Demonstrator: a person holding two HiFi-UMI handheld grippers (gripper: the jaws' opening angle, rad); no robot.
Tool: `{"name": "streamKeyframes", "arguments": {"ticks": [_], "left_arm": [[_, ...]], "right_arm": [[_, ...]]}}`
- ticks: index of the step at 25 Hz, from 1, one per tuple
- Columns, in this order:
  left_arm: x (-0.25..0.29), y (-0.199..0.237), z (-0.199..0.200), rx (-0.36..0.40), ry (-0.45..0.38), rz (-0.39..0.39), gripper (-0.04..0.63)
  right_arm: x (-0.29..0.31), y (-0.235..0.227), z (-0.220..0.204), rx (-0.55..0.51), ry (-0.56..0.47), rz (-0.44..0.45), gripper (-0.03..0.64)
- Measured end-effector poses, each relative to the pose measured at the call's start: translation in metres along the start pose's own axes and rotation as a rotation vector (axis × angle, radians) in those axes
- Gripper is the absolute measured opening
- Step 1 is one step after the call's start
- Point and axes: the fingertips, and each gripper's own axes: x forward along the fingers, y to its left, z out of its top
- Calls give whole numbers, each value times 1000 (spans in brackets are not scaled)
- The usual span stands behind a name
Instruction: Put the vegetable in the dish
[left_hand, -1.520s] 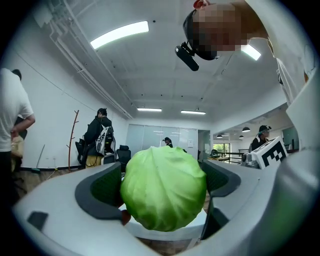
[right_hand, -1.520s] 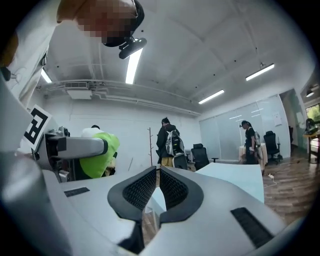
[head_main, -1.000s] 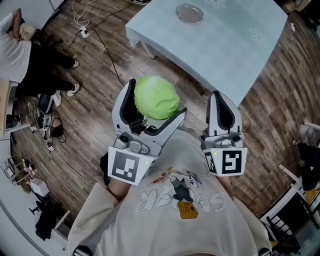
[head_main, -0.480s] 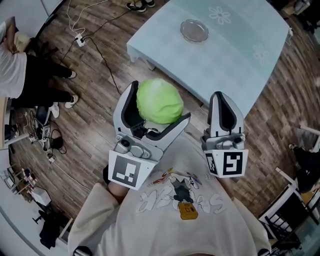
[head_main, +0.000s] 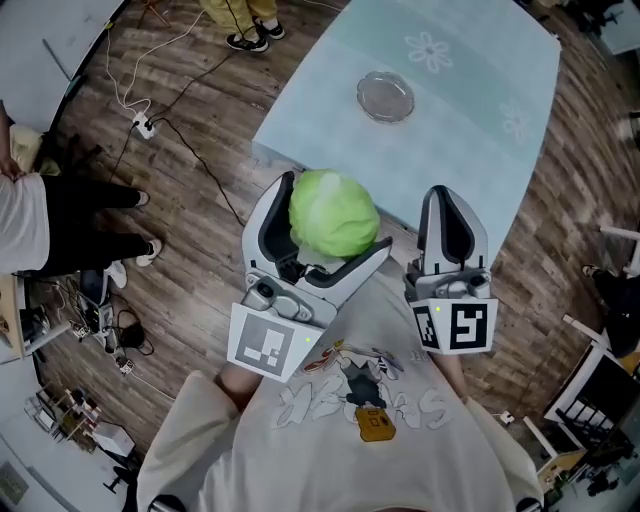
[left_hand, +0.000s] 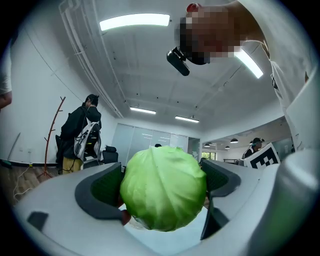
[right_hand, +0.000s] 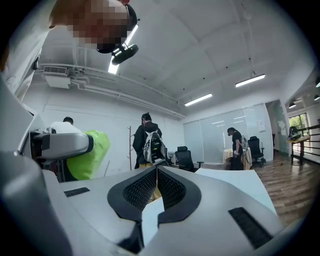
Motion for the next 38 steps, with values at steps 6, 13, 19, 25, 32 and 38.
{"name": "streamKeyframes", "arguments": {"ticks": [6, 13, 19, 25, 32, 38], "left_arm": [[22, 31, -9, -11, 12, -68, 511], [53, 41, -30, -34, 50, -96, 511], [83, 52, -46, -45, 78, -87, 511], [116, 58, -79, -48, 128, -97, 511], [141, 74, -118, -70, 180, -82, 511], [168, 81, -151, -88, 212, -85, 511]], "right_arm": [[31, 2, -7, 4, 19, -61, 26], [55, -19, -13, 7, 31, -87, 26], [83, -41, -17, 31, 53, -62, 26], [105, -71, -36, 58, 94, -81, 26], [129, -84, -65, 88, 161, -69, 26], [141, -95, -93, 70, 229, -49, 26]]}}
